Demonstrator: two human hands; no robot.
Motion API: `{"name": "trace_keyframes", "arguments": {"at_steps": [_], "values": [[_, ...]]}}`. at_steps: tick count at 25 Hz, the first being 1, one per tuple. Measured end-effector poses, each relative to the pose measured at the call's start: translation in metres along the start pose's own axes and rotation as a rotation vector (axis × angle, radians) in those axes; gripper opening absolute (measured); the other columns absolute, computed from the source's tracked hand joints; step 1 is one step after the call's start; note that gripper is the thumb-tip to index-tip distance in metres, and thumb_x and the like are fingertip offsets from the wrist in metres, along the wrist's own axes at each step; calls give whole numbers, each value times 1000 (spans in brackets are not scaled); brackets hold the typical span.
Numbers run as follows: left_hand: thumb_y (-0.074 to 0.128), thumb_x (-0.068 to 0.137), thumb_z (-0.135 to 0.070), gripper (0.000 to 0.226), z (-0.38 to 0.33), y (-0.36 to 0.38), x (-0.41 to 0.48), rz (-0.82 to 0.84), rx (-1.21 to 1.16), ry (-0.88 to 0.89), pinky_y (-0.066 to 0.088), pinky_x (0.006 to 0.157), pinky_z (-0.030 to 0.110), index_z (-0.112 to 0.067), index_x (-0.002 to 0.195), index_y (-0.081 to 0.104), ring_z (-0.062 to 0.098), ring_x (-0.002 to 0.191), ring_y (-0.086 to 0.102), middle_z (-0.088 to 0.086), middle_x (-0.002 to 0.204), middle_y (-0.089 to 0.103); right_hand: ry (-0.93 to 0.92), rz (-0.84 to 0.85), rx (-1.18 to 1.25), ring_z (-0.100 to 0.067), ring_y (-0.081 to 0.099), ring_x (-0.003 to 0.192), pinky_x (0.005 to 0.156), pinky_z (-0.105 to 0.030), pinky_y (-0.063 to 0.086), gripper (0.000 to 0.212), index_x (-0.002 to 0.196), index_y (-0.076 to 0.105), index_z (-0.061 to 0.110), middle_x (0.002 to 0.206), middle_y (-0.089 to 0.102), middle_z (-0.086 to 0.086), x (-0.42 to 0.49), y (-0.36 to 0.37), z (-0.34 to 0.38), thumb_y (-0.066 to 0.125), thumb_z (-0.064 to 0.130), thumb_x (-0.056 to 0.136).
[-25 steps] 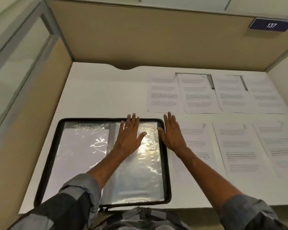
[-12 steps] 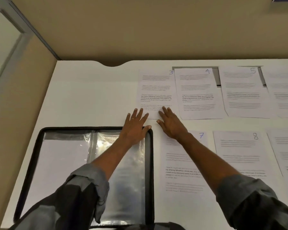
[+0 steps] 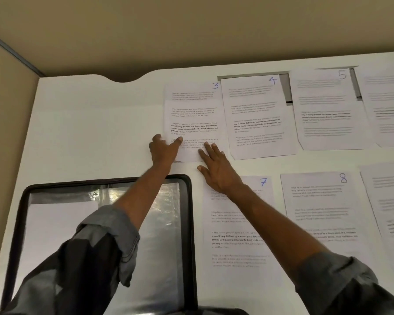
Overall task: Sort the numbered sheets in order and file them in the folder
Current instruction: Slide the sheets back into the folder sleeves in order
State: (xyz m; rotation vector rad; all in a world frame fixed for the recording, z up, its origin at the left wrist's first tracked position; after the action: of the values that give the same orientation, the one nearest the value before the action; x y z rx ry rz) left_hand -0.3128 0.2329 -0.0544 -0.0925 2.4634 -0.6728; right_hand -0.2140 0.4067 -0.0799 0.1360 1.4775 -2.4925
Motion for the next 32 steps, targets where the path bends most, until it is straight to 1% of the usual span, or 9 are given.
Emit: {"name": "trace_keyframes", "arguments": {"at_steps": [4, 7, 12, 15, 18, 21, 23, 28, 32], "values": [[80, 79, -51, 58, -15, 5, 9, 59, -84, 56, 56, 98, 44, -15, 124, 68, 22, 108, 68, 2, 122, 71, -15, -13, 17, -31, 5, 157, 126, -47, 8, 60, 160, 25, 12, 170, 10, -11, 1, 3, -3, 41, 38, 108], [74, 91, -38, 33, -25, 1, 4, -2, 14, 215, 59, 90, 43, -17, 116, 72, 23, 101, 70, 2, 115, 74, -14, -2, 19, -30, 5, 157, 127, -47, 9, 60, 160, 25, 12, 170, 9, -10, 1, 3, -4, 41, 37, 108], [74, 90, -29, 35, -20, -17, -11, 83, -127, 268, 55, 101, 43, -14, 121, 71, 19, 110, 69, -3, 118, 74, 65, -141, 321, -32, 27, 152, 125, -46, 23, 53, 151, 44, 3, 163, 30, -17, 6, -19, -1, 53, 30, 105], [73, 94, -17, 32, -18, -31, -34, 161, -275, 334, 54, 101, 32, -12, 125, 68, 15, 113, 69, -1, 121, 73, 217, -406, 518, -28, 32, 150, 124, -32, 21, 66, 154, 36, 2, 161, 34, -17, 11, -56, -4, 62, 30, 101], [71, 96, -13, 31, -14, -53, -56, 254, -374, 357, 53, 99, 28, -12, 127, 67, 14, 115, 68, -1, 123, 73, 317, -481, 760, -20, 36, 146, 121, -33, 30, 79, 158, 25, 10, 163, 32, -10, 16, -94, -4, 69, 32, 97], [72, 95, -15, 29, 1, -79, -71, 279, -407, 344, 56, 97, 35, -15, 123, 69, 17, 112, 70, -2, 119, 75, 301, -414, 1017, -14, 67, 114, 98, -34, 54, 47, 139, 55, 9, 129, 68, -6, 14, -118, 0, 71, 15, 95], [74, 93, -14, 31, 16, -96, -77, 259, -424, 325, 58, 93, 37, -15, 123, 69, 20, 108, 72, -1, 117, 76, 285, -316, 1120, -19, 74, 95, 85, -38, 60, 32, 123, 65, 0, 108, 76, -11, 8, -122, 9, 71, 6, 93], [71, 94, -7, 29, 66, -132, -90, 140, -473, 269, 60, 81, 29, -12, 122, 68, 17, 97, 72, 5, 108, 75, 283, -327, 1221, -31, 73, 100, 91, -45, 60, 18, 108, 72, 6, 109, 74, -22, -13, -108, 33, 74, 5, 90], [63, 98, -5, 25, 128, -151, -107, -57, -10, 474, 52, 89, 15, -11, 120, 72, 15, 104, 70, 2, 113, 74, 331, -456, 1385, -27, 71, 97, 89, -40, 61, 15, 105, 71, 8, 105, 74, -17, -24, -103, 47, 70, 1, 92]]}}
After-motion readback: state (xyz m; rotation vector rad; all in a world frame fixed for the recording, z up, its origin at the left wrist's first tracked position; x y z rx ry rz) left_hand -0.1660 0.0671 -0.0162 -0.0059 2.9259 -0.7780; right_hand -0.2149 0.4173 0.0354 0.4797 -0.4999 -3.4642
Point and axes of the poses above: each hand's wrist, its own x-axis towards the middle knuckle, its own y-axis out of the palm, z = x × y, the point moved 3 cm from there along x, towards the middle knuckle
